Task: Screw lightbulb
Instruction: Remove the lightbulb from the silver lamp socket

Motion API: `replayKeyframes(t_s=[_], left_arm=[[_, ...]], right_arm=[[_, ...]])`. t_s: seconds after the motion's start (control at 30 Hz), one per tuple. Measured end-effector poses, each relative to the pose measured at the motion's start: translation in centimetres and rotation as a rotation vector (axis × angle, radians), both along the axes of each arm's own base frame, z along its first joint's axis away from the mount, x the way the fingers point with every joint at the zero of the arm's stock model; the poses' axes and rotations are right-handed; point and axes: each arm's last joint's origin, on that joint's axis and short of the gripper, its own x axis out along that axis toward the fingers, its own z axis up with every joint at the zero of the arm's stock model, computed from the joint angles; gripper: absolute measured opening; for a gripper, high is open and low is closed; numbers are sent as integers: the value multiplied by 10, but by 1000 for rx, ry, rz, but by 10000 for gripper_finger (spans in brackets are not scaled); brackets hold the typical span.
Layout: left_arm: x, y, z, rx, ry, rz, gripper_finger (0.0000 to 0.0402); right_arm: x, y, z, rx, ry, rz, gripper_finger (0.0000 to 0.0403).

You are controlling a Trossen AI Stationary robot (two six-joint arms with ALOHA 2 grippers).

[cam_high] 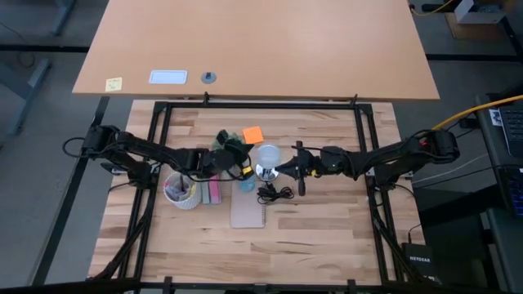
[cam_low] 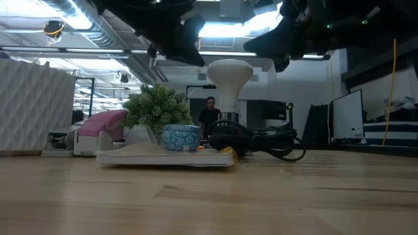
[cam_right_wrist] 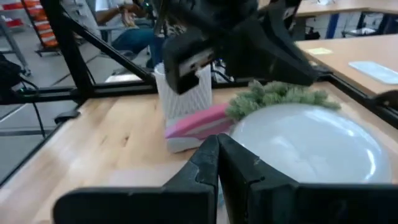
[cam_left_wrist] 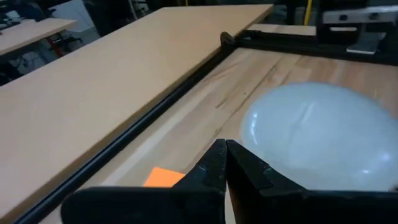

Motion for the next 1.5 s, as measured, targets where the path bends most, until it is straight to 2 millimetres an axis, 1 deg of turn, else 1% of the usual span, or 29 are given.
replayKeyframes(t_s=[0.2, 0.5, 0.9, 1.03, 1.3, 1.5], left_arm=[[2, 14, -1, -61, 5, -80, 0], [3, 17, -2, -86, 7, -119, 0], [3, 7, -2, -91, 14, -152, 0], [3, 2, -2, -105, 5, -169, 0], [3, -11, -3, -119, 9, -225, 0], [3, -15, -2, -118, 1, -233, 0]], right_arm=[[5, -2, -13, -12, 50, -71, 12], [7, -3, -20, -19, 79, -98, 12], [7, -6, -21, -38, 86, -203, 12], [6, -7, -22, -43, 106, -219, 12], [4, -10, -27, -73, 157, -336, 12], [4, -10, -27, -75, 158, -342, 12]])
